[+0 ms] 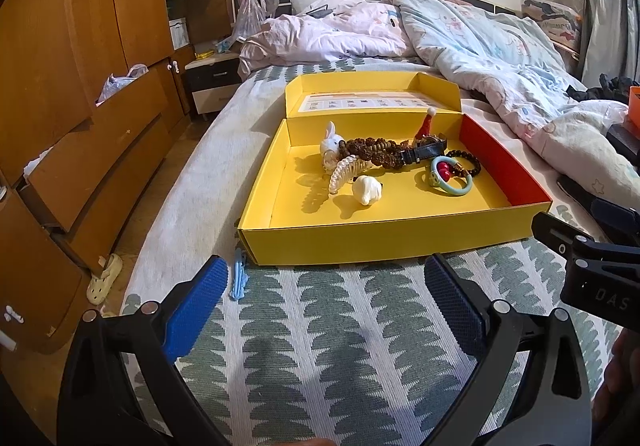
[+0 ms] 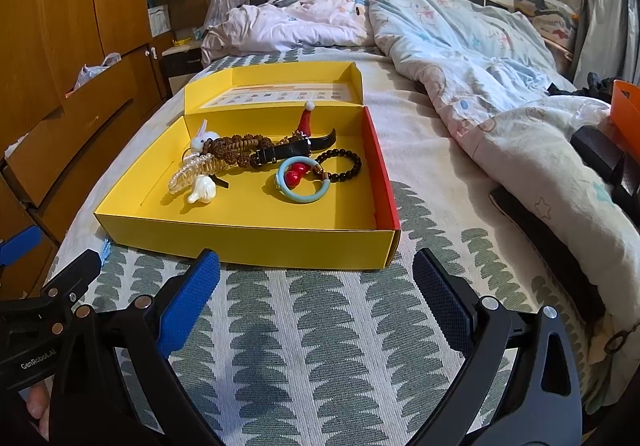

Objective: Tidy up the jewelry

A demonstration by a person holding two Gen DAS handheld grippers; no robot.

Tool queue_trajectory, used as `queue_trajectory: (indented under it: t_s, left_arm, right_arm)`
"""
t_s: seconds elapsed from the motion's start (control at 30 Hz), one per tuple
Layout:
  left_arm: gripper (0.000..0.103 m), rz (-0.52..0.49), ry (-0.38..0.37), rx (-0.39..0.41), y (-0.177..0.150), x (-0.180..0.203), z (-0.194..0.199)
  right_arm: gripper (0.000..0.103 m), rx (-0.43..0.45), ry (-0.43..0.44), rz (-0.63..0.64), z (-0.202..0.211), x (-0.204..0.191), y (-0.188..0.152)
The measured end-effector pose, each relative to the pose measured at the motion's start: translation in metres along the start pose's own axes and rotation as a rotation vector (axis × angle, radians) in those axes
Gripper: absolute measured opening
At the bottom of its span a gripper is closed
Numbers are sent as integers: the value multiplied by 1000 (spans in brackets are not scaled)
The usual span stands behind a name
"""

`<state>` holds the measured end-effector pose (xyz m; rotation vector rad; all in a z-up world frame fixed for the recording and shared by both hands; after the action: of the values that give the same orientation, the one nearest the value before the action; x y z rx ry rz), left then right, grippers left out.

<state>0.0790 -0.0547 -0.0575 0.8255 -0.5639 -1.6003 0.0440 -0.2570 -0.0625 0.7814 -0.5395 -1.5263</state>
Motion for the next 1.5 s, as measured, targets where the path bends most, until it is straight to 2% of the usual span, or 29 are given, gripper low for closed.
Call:
queue_trajectory:
  t_s: [1.5]
  left_arm:
    - [97, -4, -3, 2, -1, -2, 0]
  right_arm:
    - [97, -4, -3, 16, 0, 3, -1]
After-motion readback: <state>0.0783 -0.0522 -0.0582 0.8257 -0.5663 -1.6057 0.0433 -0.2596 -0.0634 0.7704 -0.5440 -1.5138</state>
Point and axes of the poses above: each gripper's, at about its wrist camera, not at the fingertips, and z roughly against the way its jaws point, x to its right, y to its top, the point moved 8 cm from there along -z, roughly the way its jaws point, and after that the axes turned 14 degrees about y, right-handed, at the moved point
